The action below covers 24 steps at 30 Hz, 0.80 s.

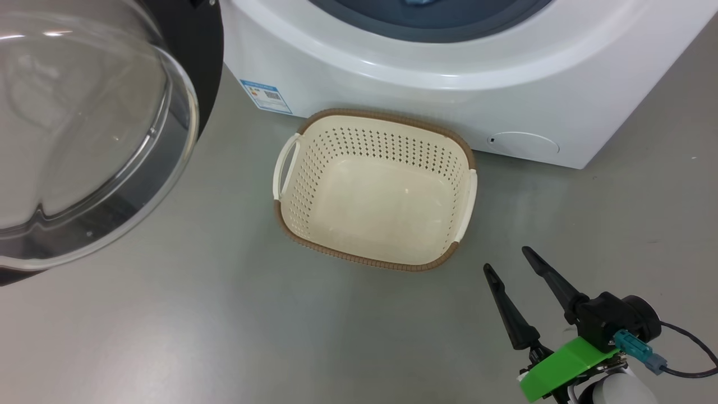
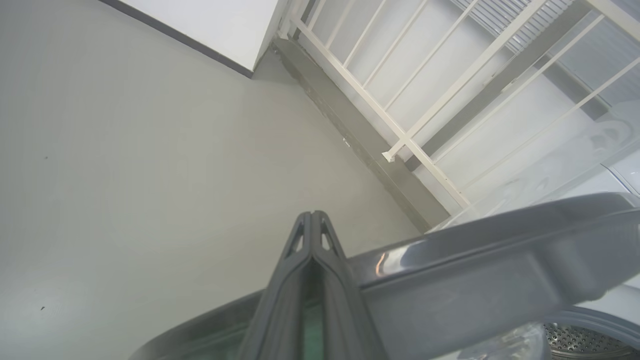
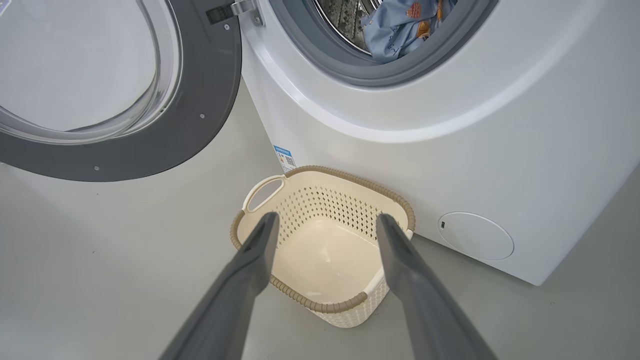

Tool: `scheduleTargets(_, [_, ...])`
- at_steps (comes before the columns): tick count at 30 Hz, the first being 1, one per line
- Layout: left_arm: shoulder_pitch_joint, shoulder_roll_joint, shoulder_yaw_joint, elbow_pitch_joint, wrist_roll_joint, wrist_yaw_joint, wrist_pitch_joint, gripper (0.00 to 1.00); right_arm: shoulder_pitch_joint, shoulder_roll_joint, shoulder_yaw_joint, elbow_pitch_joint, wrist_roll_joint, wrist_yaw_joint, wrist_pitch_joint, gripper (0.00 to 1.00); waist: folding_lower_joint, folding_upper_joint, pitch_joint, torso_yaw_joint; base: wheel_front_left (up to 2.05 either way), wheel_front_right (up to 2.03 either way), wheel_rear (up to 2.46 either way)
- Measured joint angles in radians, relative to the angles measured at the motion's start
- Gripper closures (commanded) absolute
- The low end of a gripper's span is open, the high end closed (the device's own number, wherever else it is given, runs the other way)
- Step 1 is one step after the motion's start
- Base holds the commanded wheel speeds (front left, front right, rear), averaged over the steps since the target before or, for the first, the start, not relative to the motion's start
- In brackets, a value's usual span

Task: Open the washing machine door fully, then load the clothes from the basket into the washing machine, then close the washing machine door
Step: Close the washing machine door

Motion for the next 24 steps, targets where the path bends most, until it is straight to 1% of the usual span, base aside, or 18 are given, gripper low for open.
scheduleTargets(5, [0.017,0.005,-0.005,-0.025,-0.015,0.001,0.030,1.00,0.000,0.005,-0.002,0.000,-0.001,0.000,0.000,0.00,0.0000,0.0000,-0.010,0.004,0.00,0.00,0.00])
scheduleTargets(13, [0.046,0.018,-0.009,-0.061,-0.053,0.001,0.110,1.00,0.002,0.011,-0.007,0.000,-0.001,0.000,0.000,0.00,0.0000,0.0000,-0.034,0.009,0.00,0.00,0.00])
scheduleTargets(24, [0.080,0.020,0.005,-0.105,-0.098,0.001,0.209,1.00,0.004,0.020,-0.014,0.000,-0.001,0.000,0.000,0.00,0.0000,0.0000,-0.053,0.017,0.00,0.00,0.00])
